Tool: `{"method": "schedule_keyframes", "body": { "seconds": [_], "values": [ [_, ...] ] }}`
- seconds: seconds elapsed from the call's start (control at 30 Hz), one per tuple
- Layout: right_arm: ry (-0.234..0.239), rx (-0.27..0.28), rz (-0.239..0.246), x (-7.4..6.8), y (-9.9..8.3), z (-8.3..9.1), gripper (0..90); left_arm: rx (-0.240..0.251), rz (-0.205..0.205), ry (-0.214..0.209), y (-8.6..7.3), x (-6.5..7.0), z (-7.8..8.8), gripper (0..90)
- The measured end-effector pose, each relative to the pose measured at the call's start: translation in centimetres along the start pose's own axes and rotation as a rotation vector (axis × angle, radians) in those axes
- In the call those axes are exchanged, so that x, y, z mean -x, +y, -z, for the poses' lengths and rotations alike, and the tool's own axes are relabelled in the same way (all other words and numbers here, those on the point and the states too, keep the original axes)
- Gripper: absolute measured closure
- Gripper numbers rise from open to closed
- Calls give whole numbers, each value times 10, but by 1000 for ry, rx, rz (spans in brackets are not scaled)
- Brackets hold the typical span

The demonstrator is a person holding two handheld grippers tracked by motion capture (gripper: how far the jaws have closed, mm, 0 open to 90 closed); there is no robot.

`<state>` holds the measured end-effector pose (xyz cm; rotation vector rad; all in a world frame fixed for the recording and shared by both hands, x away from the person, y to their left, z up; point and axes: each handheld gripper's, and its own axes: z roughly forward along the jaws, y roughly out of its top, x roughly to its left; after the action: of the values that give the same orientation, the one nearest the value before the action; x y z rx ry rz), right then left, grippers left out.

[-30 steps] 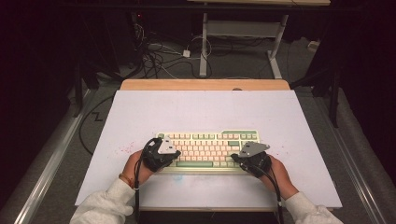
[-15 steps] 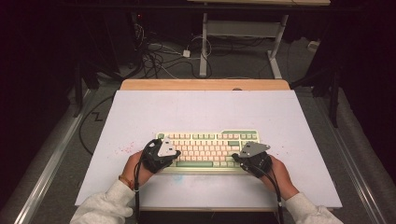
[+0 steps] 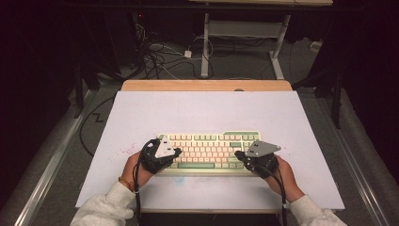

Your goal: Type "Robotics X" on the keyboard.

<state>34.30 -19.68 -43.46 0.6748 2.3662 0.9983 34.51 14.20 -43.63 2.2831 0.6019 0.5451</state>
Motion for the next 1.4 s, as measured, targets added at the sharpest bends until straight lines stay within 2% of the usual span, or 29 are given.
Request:
{"method": "schedule_keyframes", "body": {
  "seconds": [0.1, 0.23, 0.33, 0.37, 0.43, 0.5, 0.6, 0.7, 0.87, 1.0, 1.03, 1.1, 1.17, 1.4],
  "values": [
    [-11, 13, -6, 1, 0, 1, 853, 17, -1, 16, -1, -1, 1, 819],
    [-27, 24, -11, 1, 0, 2, 814, 27, 1, 33, -1, 0, 1, 768],
    [-40, 33, -19, 2, 0, 3, 776, 23, -9, 43, -1, 0, 0, 667],
    [-39, 36, -18, 2, 0, 3, 768, 24, -8, 45, -1, 0, 0, 661],
    [-45, 39, -19, 2, 0, 3, 740, 20, -7, 30, -1, 0, -1, 577],
    [-48, 39, -15, 2, 0, 3, 728, 13, -11, 24, -1, 1, -3, 531],
    [-50, 48, -12, 1, 0, 3, 674, 19, -11, 15, 0, 2, -3, 469],
    [-54, 53, -14, 1, 0, 3, 614, 27, -9, 38, -1, 3, -4, 359],
    [-63, 61, -16, 1, 0, 2, 413, 46, 2, 62, 0, 5, -5, 252],
    [-72, 77, -27, 0, 0, 0, 264, 51, 1, 75, -1, 5, -5, 199],
    [-75, 80, -33, -1, 0, 0, 239, 57, -5, 85, -1, 6, -5, 185],
    [-87, 98, -39, -2, 0, 0, 211, 57, -4, 73, -1, 7, -6, 178],
    [-89, 108, -52, -2, 0, 0, 171, 65, -7, 79, -1, 9, -6, 150],
    [-103, 123, -51, -2, 1, 2, 163, 88, -35, 101, 1, 13, -5, 150]
  ]
}}
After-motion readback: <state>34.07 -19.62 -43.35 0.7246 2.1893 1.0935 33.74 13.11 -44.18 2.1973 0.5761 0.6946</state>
